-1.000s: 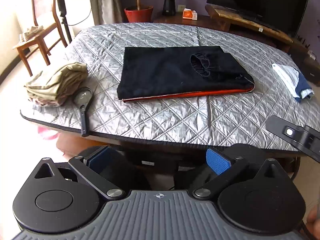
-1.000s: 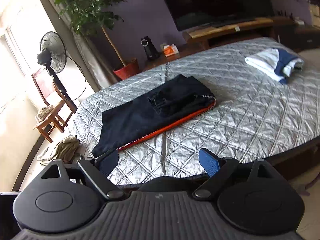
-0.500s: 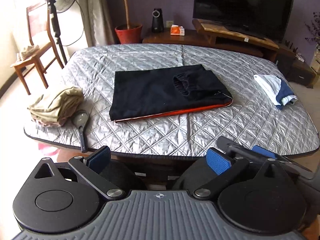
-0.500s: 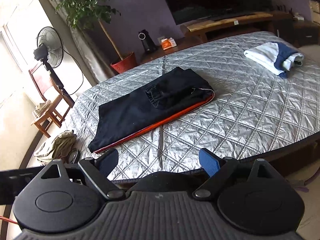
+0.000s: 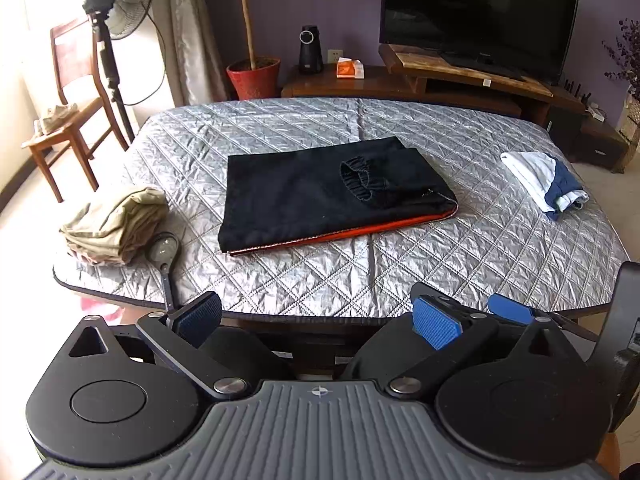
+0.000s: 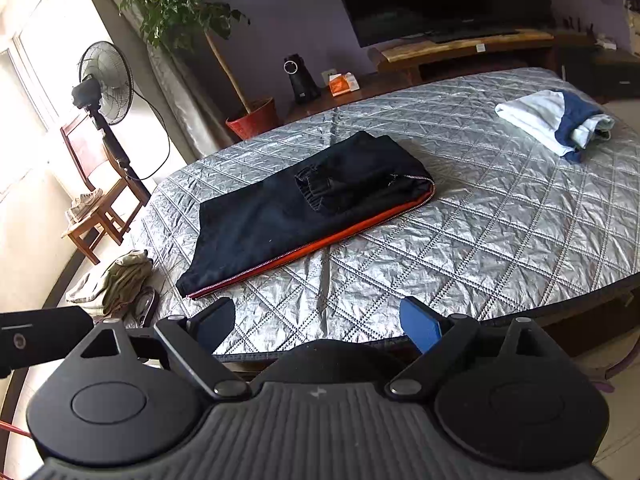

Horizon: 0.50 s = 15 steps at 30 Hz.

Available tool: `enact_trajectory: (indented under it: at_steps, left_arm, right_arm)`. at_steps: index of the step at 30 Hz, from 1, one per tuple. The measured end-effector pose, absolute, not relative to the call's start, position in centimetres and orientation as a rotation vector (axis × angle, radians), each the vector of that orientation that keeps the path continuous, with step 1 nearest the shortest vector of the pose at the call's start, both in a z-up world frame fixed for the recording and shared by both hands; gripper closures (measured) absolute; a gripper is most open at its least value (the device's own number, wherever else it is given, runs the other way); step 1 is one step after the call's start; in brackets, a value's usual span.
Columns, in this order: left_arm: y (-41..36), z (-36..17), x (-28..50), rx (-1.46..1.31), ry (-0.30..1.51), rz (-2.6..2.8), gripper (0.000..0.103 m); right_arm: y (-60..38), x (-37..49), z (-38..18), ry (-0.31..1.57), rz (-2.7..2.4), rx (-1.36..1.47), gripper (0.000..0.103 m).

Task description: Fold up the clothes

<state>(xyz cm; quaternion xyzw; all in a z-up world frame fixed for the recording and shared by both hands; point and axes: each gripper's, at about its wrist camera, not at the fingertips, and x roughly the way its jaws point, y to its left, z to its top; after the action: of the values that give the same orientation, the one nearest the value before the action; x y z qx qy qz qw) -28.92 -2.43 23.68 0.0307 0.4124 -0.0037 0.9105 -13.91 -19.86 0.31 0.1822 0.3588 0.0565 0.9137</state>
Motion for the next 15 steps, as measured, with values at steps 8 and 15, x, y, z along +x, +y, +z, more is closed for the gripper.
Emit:
enact_trajectory:
  at_steps: [8, 15]
  left_arm:
    - [-2.42, 23.63, -29.01, 0.066, 0.848, -0.002, 0.000]
    - [-2.36, 23.13, -28.33, 0.069, 0.855, 0.002, 0.000]
  right_arm:
    - [-19.50, -14.01, 0.37, 0.740, 0.118, 0.357, 0.015]
    - [-19.17, -13.79, 0.22, 0.748, 0.119, 0.333, 0.015]
